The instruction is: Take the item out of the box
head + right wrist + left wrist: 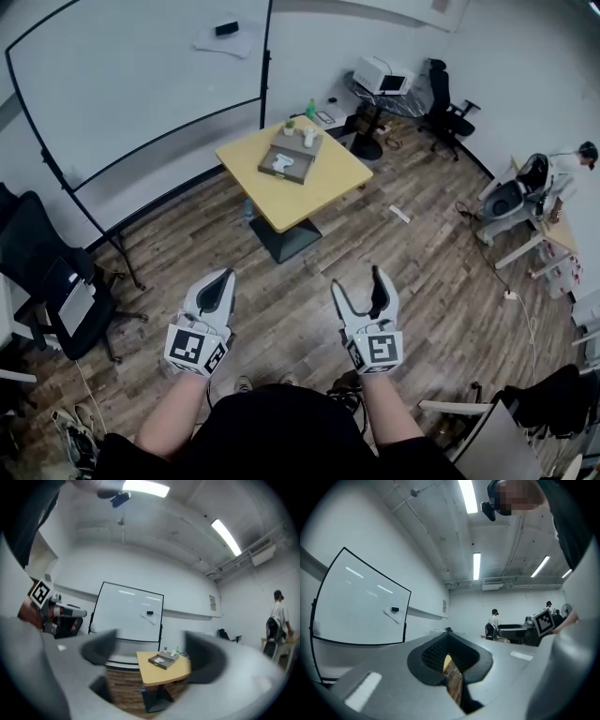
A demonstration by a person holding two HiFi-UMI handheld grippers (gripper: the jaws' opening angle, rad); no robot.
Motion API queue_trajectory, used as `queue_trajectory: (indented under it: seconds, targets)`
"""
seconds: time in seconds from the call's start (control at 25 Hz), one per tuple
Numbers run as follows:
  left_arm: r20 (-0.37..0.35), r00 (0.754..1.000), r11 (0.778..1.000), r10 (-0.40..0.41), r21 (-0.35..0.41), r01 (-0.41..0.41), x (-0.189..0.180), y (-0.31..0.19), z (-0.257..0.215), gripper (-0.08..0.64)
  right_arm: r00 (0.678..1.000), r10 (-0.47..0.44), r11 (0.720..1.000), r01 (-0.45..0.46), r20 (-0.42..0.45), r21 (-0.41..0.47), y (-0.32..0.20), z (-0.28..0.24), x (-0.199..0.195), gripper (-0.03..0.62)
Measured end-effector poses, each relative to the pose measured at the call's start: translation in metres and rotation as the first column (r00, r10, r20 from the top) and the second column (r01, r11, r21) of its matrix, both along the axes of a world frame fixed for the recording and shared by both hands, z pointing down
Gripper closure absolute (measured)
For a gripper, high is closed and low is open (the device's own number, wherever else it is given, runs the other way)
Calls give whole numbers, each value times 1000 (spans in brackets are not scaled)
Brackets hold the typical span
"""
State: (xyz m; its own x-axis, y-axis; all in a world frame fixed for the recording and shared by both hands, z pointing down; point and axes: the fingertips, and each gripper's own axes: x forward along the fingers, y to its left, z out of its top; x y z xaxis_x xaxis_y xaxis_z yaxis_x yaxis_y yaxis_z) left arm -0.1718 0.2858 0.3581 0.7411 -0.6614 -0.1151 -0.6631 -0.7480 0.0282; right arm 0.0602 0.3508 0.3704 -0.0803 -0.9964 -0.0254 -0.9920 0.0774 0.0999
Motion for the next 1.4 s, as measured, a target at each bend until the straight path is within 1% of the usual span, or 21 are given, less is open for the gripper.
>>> queue_trajectory:
  seconds: [0.04,0.08,0.12,0.2,0.4,0.56,0.72,0.96,1.2,1.4]
  targets:
    - [2,1000,1000,0,-3,0,0,0,1,560,999,-24,1000,23,39,8,-4,-1,0,11]
    - [5,1000,1000,-1,-5,1,1,1,3,560,997,-41,999,41,66,2,-7,0,0,-5]
    - [8,1000,1000,-3,-7,3,2,1,5,560,996,-51,999,51,74,-9,-9,1,1,-5]
    - [14,1000,1000,-5,-10,5,5,1,7,560,996,-58,998,60,61,-26,-11,4,4,-5]
    - [31,999,1000,-26,-11,26,13,-2,10,560,996,-58,997,61,69,-44,-15,10,18,-5]
    - [47,998,999,-52,7,52,26,-4,13,560,995,-70,997,73,69,-39,-19,12,35,-5]
    - [52,995,996,-79,32,77,40,-19,12,560,995,-86,996,88,57,-30,-34,15,53,-5]
    - [63,993,995,-101,31,100,55,-38,18,560,993,-108,993,110,55,-34,-60,21,66,-3]
    - [49,993,994,-108,37,107,63,-86,25,560,991,-129,991,130,43,-34,-108,30,69,-3]
    - [36,995,995,-92,32,91,76,-155,40,560,992,-122,991,123,38,-46,-169,47,75,-3]
